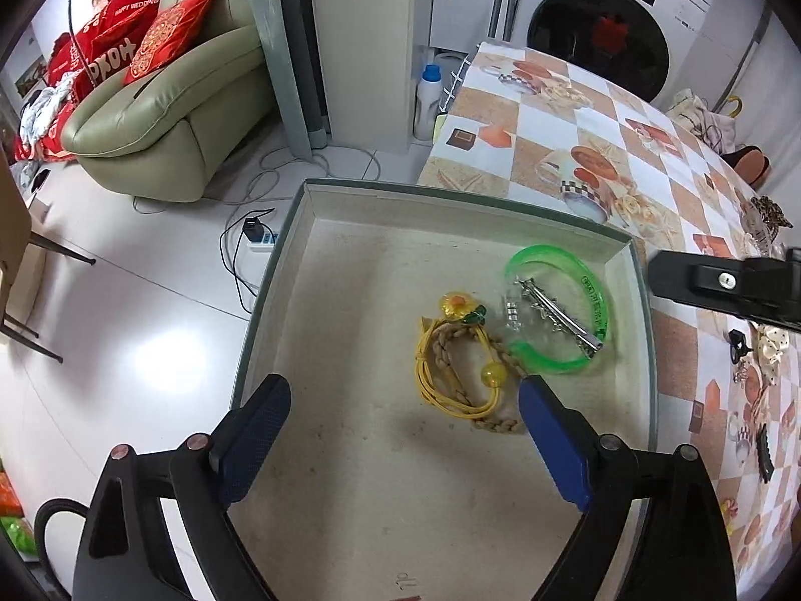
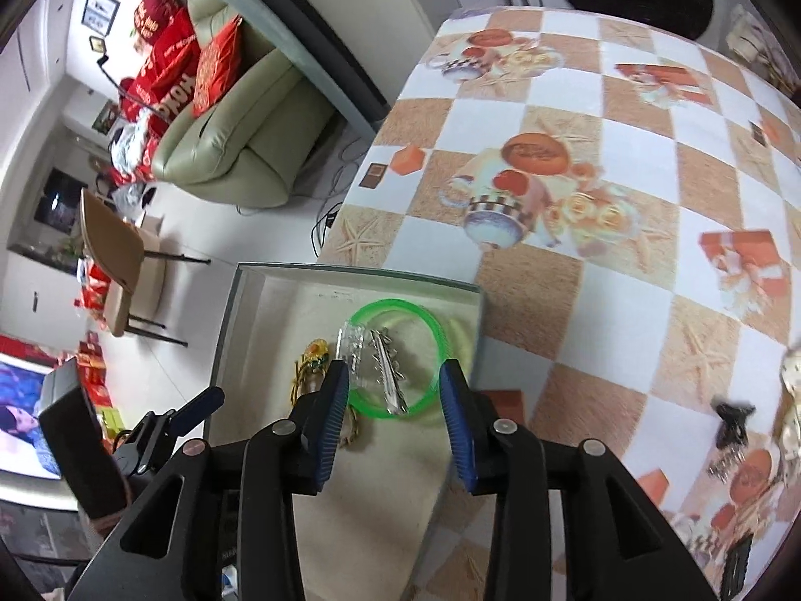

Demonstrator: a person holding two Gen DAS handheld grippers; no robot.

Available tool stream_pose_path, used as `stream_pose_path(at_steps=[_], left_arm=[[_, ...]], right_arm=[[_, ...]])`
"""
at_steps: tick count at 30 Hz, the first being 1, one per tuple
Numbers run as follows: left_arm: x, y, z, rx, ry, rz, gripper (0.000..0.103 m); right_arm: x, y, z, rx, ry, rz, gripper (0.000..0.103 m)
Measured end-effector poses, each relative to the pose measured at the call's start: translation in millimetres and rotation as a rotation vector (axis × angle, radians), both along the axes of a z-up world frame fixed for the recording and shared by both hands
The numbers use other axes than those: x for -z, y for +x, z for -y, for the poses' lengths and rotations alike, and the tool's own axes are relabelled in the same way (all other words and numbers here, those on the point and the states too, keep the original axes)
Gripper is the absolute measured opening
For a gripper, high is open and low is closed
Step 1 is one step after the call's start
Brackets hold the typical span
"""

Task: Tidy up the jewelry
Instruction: 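Carry the hair tie and hairpin to the tray and release both, then move both tools back over the table toward the polka-dot scrunchie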

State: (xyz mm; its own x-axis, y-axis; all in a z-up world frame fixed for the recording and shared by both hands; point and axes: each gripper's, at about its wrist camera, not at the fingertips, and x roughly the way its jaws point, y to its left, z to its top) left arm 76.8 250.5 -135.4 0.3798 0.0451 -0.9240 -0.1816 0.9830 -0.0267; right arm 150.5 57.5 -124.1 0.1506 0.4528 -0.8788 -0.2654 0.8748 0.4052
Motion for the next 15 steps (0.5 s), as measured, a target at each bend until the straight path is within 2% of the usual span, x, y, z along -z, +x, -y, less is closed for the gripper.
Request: stream_pose_path(at_steps=[3, 5, 8, 11, 12, 13, 15], left_arm=[[-3, -4, 7, 0.011, 0.005, 0.002, 0.096], [-4, -7, 14, 0.022, 0.010, -0.004, 0.103], [-7, -12, 28, 0.057, 0.009, -0.009, 0.103], [-12, -15, 48, 0.098, 0.012, -0.020, 0.103], [-13, -16, 54, 0.111, 0.012, -0.022, 0.103], [-16, -17, 62, 0.129, 0.014, -0.023, 0.103], [-21, -19, 78, 0.163, 0.016, -0.022, 0.103]], right_arm=[[-4, -9, 19, 0.038, 0.011, -0.010, 0.051], [-6, -14, 32, 0.071, 0.011, -0.018, 0.059], [-7, -25, 55, 0.117, 0.015, -0.032, 0.068], [-6, -36, 78, 0.150, 0.008, -0.049, 0.069], [-6, -40, 85, 0.162, 0.004, -0.053, 0.072], [-6, -44, 94, 0.176, 0.001, -0.057, 0.083], [-7, -52, 115, 0.214, -0.001, -0.062, 0.085]])
